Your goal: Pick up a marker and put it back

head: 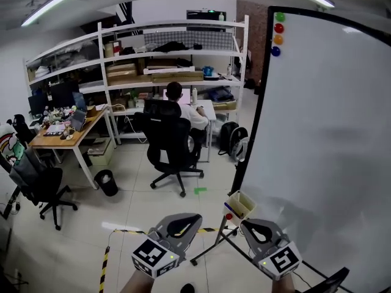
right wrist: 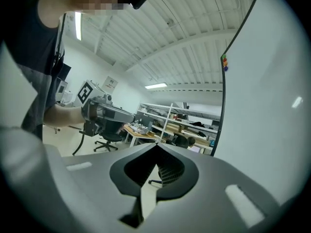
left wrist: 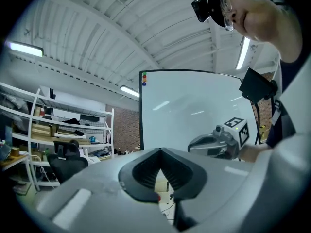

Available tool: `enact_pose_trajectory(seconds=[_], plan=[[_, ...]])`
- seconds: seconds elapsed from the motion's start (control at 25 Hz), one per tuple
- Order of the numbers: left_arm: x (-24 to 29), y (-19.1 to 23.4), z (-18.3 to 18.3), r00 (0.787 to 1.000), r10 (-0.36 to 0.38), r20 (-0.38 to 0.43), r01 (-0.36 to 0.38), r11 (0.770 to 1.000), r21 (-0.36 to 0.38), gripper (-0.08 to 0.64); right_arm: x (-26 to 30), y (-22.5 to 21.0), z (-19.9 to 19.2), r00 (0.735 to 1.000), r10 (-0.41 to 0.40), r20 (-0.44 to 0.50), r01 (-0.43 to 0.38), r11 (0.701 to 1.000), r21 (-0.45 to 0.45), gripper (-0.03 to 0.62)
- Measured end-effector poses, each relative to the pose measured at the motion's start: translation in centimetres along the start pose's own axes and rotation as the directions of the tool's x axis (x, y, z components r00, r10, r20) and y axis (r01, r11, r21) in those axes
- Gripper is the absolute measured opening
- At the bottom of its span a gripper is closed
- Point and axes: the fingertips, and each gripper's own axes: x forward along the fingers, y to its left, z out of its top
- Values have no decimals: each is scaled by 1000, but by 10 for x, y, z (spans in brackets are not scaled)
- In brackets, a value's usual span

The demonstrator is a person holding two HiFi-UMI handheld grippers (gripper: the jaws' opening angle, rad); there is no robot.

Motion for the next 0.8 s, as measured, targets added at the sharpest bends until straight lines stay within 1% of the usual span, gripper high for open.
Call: enact_pose_trajectory(seconds=[0.12,0.28,0.4,0.48,0.56,0.64,0.72,0.8], plan=[[-4,-42,-8,999,46,-1,-46,999,-12,6,-33,16,-9,998,61,-2,-61,998,-2,0],[-13,-92,-10,995,93,-30,-93,996,12,6,-70,32,-12,993,117,9,-117,993,-9,0],[-19,-127,-5,993,114,-28,-114,993,33,6,-94,39,-7,989,141,54,-141,990,-8,0],[-23,-149,0,993,117,-27,-116,992,46,6,-110,38,-2,986,138,92,-139,990,3,0],[-27,-165,2,992,122,-28,-120,991,62,6,-120,38,-1,985,139,107,-141,990,14,0],[-36,-173,0,989,142,-47,-138,987,82,6,-125,45,-1,982,157,106,-159,987,11,0],[-50,-179,4,984,169,-54,-165,983,80,6,-128,56,6,978,179,107,-180,984,5,0],[-64,-185,8,981,187,-51,-184,981,62,6,-132,65,12,977,185,109,-188,982,9,0]])
